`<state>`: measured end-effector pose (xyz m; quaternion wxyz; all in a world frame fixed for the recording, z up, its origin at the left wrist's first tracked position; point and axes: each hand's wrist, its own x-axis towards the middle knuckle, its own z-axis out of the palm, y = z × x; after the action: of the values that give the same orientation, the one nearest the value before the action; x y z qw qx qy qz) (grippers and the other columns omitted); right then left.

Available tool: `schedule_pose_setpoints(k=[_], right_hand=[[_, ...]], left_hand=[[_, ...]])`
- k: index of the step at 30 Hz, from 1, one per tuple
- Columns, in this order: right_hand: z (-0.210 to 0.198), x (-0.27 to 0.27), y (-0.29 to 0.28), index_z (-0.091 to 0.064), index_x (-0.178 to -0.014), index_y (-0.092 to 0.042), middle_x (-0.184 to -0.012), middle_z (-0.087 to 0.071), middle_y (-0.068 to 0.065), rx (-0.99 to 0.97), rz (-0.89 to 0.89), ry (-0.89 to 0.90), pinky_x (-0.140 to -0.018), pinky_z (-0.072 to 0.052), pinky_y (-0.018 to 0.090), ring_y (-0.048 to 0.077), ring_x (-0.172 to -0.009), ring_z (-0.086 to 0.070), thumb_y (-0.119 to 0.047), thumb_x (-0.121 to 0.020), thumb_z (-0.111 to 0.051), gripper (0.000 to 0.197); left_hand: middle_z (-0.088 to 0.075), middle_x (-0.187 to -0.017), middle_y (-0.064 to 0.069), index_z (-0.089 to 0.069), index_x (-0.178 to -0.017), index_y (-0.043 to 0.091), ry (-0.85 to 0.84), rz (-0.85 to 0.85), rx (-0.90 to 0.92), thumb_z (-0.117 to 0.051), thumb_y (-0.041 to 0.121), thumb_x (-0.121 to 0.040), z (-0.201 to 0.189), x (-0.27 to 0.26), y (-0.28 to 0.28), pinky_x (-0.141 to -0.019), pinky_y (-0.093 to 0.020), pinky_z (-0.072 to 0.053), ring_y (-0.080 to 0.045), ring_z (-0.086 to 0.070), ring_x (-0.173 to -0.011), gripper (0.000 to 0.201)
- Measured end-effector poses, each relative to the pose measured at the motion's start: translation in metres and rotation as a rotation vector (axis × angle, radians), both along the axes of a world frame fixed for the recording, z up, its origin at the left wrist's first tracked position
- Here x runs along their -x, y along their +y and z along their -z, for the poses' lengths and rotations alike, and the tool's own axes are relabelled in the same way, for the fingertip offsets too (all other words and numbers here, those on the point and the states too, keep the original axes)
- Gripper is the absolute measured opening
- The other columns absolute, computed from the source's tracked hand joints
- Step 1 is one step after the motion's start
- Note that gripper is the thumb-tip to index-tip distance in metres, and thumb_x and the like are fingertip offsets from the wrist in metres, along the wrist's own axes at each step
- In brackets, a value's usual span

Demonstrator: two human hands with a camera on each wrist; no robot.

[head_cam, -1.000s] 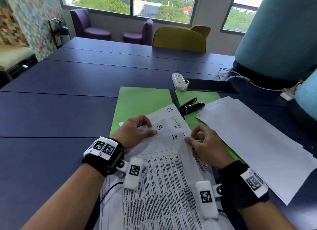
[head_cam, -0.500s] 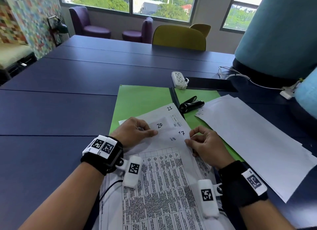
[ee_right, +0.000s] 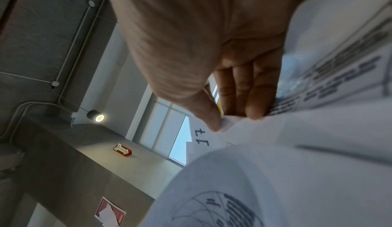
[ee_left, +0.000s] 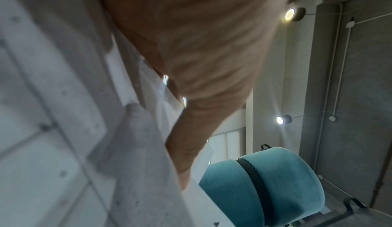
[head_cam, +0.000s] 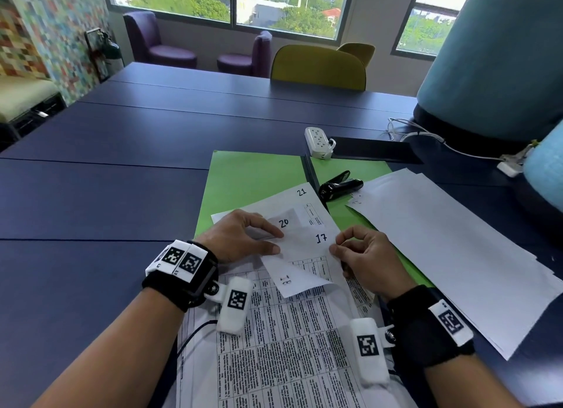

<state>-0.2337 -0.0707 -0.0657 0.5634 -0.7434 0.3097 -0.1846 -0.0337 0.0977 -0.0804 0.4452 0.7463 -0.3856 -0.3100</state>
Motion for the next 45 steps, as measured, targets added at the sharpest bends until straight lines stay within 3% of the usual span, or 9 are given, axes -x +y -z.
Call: schedule_pose_setpoints(k=[7,11,16,20,24,29,37,42,45], right_hand=[[-0.006,0.01,0.005,-0.077,-0.072,-0.01,-0.083,-0.075,0.007,0.036,-0.228,0.036,-0.07,-0.054,0.048,0.034,-0.074,-0.065,-0.007,-0.075,-0.082,0.006],[-0.008,0.017,0.007,-0.08,-0.073,-0.014,-0.098,-0.075,-0.002,0.122,-0.341,0.094,-0.087,-0.053,0.027,0.011,-0.097,-0.07,-0.018,-0.07,-0.087,0.009],[-0.008,0.018,0.009,-0.075,-0.077,-0.014,-0.075,-0.067,0.017,0.096,-0.235,0.025,-0.063,-0.044,0.038,0.031,-0.062,-0.055,-0.054,-0.078,-0.073,0.04],[-0.005,0.017,0.006,-0.074,-0.09,-0.022,-0.065,-0.066,0.01,0.071,-0.138,0.019,-0.059,-0.044,0.035,0.019,-0.057,-0.053,-0.025,-0.087,-0.074,0.005],[-0.002,0.016,0.005,-0.066,-0.114,-0.022,-0.069,-0.07,0.007,0.105,-0.104,0.076,-0.056,-0.05,0.031,0.013,-0.053,-0.058,-0.015,-0.081,-0.08,0.037],[0.001,0.015,0.004,-0.068,-0.116,-0.019,-0.075,-0.062,0.001,0.102,-0.104,0.093,-0.058,-0.05,0.028,0.013,-0.057,-0.052,-0.017,-0.078,-0.082,0.04],[0.0,0.014,0.004,-0.069,-0.107,-0.025,-0.074,-0.059,-0.004,0.147,-0.086,0.035,-0.056,-0.045,0.021,0.001,-0.049,-0.045,-0.013,-0.078,-0.082,0.034],[0.003,0.014,0.004,-0.071,-0.1,-0.024,-0.072,-0.06,-0.006,0.167,-0.068,-0.001,-0.058,-0.047,0.024,0.007,-0.054,-0.045,-0.011,-0.078,-0.082,0.028],[0.003,0.012,0.005,-0.071,-0.101,-0.021,-0.071,-0.058,-0.006,0.171,-0.051,0.008,-0.058,-0.048,0.021,0.004,-0.053,-0.046,-0.01,-0.077,-0.082,0.029]], left_hand=[[-0.076,-0.102,0.006,-0.083,-0.08,0.028,0.001,-0.035,0.035,-0.082,0.041,-0.077,0.001,0.002,-0.001,-0.092,-0.022,-0.042,0.005,-0.057,-0.109,0.014],[-0.075,-0.102,0.003,-0.082,-0.076,0.026,0.025,-0.015,0.061,-0.076,0.055,-0.065,-0.001,0.003,-0.001,-0.098,-0.03,-0.044,-0.015,-0.06,-0.117,0.032],[-0.073,-0.096,-0.002,-0.083,-0.081,0.026,0.024,0.014,0.074,-0.077,0.056,-0.067,0.001,0.001,-0.003,-0.099,-0.048,-0.052,-0.019,-0.067,-0.096,0.034],[-0.073,-0.096,-0.005,-0.082,-0.076,0.02,-0.013,-0.028,0.062,-0.078,0.071,-0.065,0.004,0.0,-0.004,-0.09,-0.052,-0.052,-0.027,-0.068,-0.086,0.052],[-0.077,-0.096,0.017,-0.08,-0.083,0.038,-0.001,-0.001,-0.013,-0.091,0.029,-0.07,-0.001,0.0,-0.002,-0.1,-0.038,-0.054,-0.007,-0.071,-0.094,0.019],[-0.072,-0.105,0.032,-0.076,-0.092,0.053,-0.026,0.0,-0.018,-0.092,0.031,-0.067,-0.002,-0.001,-0.002,-0.104,-0.03,-0.05,0.001,-0.068,-0.104,0.037],[-0.072,-0.113,0.026,-0.079,-0.098,0.045,0.066,0.007,0.018,-0.091,0.026,-0.068,0.002,0.0,-0.003,-0.106,-0.037,-0.05,-0.005,-0.068,-0.109,0.038],[-0.066,-0.093,0.043,-0.08,-0.092,0.044,0.048,-0.01,0.02,-0.09,0.022,-0.071,-0.002,0.003,-0.001,-0.081,-0.001,-0.038,0.023,-0.055,-0.095,0.032],[-0.064,-0.098,0.037,-0.08,-0.099,0.039,0.017,-0.003,0.03,-0.09,0.021,-0.071,-0.002,0.003,-0.002,-0.076,0.003,-0.034,0.028,-0.051,-0.093,0.035]])
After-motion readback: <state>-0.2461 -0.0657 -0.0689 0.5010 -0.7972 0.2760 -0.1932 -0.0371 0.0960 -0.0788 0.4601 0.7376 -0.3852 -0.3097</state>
